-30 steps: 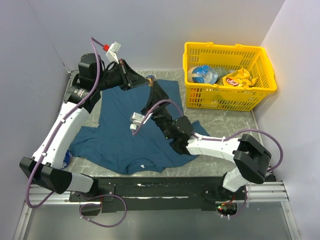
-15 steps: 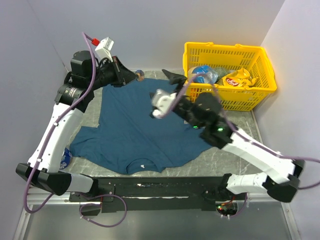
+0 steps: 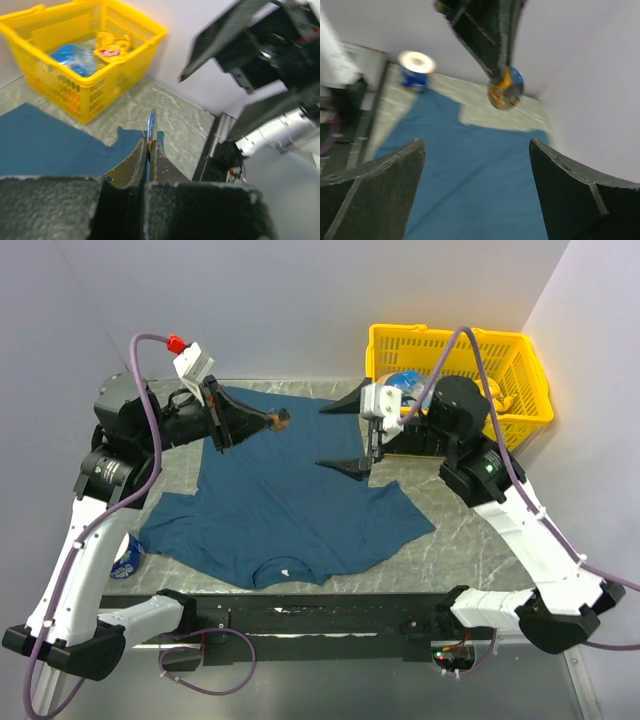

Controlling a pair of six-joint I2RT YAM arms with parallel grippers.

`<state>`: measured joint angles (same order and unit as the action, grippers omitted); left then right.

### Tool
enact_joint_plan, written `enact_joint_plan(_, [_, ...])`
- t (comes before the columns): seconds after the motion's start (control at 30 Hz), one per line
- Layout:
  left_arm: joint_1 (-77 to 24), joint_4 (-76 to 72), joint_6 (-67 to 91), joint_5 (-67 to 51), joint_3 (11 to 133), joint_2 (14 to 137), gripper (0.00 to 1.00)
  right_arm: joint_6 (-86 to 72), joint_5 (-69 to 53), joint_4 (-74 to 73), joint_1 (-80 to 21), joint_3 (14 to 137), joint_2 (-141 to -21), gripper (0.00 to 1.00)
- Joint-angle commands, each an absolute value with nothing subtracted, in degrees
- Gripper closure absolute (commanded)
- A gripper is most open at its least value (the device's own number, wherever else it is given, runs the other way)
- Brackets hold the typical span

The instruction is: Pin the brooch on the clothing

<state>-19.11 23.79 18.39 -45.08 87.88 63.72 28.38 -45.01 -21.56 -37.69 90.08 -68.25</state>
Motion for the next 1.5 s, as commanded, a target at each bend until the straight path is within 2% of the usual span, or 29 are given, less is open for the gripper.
enact_joint_plan(0.0, [-18.98,23.63,13.37,-55.36,87.89,64.16,0.99,20.58,-58.79,-23.73,-36.83,95.44,-71.98,0.12])
enact_joint_plan(0.1, [-19.07,26.54,10.82,-56.51,88.51,64.34,0.99,18.73,-59.85,-23.47,-36.83,97.29,-73.74,0.16])
enact_joint_plan(0.23, [-19.07,25.40,11.07,-56.68,86.84,62.93,0.99,16.62,-59.68,-23.29,-36.83,98.79,-75.67,0.38])
enact_joint_plan(0.47, [-19.34,22.50,12.22,-59.41,85.25,61.61,0.99,14.86,-55.38,-24.35,-36.83,101.86,-78.75,0.37])
enact_joint_plan(0.83, [-20.74,23.12,11.87,-58.37,85.52,61.35,0.99,12.31,-58.09,-24.78,-36.83,106.17,-83.58,0.40])
enact_joint_plan(0.9, [-20.92,23.20,11.95,-58.27,85.52,61.35,0.99,11.60,-58.80,-24.87,-37.09,106.87,-84.11,0.51])
enact_joint_plan(0.97, [-21.00,23.12,11.95,-57.92,85.43,61.35,0.99,11.86,-58.80,-26.53,-37.53,108.53,-85.34,0.57])
enact_joint_plan(1.0, [-21.01,23.12,11.87,-57.83,85.34,61.35,0.99,11.95,-58.71,-27.33,-37.62,109.24,-85.78,0.67])
enact_joint_plan(1.1, [-21.18,23.03,11.78,-57.48,85.17,61.26,0.99,12.48,-58.71,-29.79,-38.14,111.44,-87.45,0.83])
enact_joint_plan(1.17, [-21.27,23.20,11.69,-56.78,85.17,61.35,0.99,12.39,-58.89,-30.15,-38.23,111.97,-87.89,0.85])
enact_joint_plan(1.3, [-21.27,23.99,11.34,-56.16,85.69,61.87,0.99,12.39,-59.50,-30.84,-38.58,112.24,-88.15,1.00])
enact_joint_plan(1.43, [-21.36,23.47,11.42,-55.02,85.52,61.79,0.98,13.09,-59.77,-32.52,-38.67,113.29,-88.77,1.00])
enact_joint_plan(1.47, [-21.36,23.47,11.51,-54.06,85.60,61.61,0.95,12.83,-59.42,-32.43,-38.76,113.29,-88.86,1.00])
